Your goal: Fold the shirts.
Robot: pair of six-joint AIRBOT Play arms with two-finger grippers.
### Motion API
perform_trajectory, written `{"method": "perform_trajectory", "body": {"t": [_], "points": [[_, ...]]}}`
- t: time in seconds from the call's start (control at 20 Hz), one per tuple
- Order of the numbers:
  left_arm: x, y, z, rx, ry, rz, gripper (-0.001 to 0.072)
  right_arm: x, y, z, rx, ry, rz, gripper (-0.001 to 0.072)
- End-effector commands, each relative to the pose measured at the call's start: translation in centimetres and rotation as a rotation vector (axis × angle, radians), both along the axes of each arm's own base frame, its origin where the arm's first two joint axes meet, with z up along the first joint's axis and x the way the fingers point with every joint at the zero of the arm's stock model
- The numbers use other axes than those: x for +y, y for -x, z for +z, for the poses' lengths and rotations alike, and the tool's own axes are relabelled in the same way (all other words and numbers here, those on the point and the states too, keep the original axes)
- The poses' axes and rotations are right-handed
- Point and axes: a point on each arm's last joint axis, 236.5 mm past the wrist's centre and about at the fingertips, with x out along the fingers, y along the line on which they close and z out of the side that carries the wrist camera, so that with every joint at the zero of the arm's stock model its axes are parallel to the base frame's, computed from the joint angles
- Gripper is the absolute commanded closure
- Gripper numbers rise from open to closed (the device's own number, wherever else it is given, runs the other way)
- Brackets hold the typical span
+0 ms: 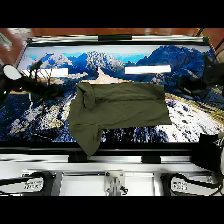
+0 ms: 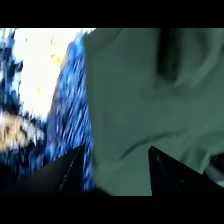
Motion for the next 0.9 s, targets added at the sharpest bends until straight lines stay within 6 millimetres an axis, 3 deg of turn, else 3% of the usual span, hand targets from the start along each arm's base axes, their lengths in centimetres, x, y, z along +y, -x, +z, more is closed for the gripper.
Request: {"method": "perform_trajectory", "body": {"t": [0.0,0.15,0.25,0.35,0.4,0.65,0.75,0.85], "points": [[0.7,7.2,-4.3,0.227,0.022,0.004,0.0154,-0.2,8.0,-2.7,0.239,-0.042,0.044,0.0199],[-1.8,8.9,-7.5,0.239,0.131,0.002,0.0149,1.6,9.7,-4.6,0.273,-0.122,0.028,0.0199],[-2.4,9.1,-8.6,0.231,0.146,0.013,0.0149,2.6,9.5,-4.9,0.263,-0.166,0.021,0.0199],[-2.0,9.2,-9.7,0.237,0.115,0.008,0.0149,2.6,9.1,-5.0,0.246,-0.167,0.025,0.0177],[-2.1,9.3,-10.0,0.247,0.119,0.006,0.0149,2.6,9.1,-5.0,0.244,-0.165,0.032,0.0116],[-3.5,10.0,-11.4,0.273,0.121,-0.075,0.0152,2.3,8.5,-5.2,0.221,-0.150,0.023,0.0116],[-3.7,9.7,-12.1,0.273,0.119,-0.071,0.0229,2.2,8.5,-5.7,0.229,-0.153,0.019,0.0116],[-3.7,9.2,-12.1,0.256,0.121,-0.053,0.0390,2.0,8.7,-6.7,0.258,-0.148,0.024,0.0092]]}}
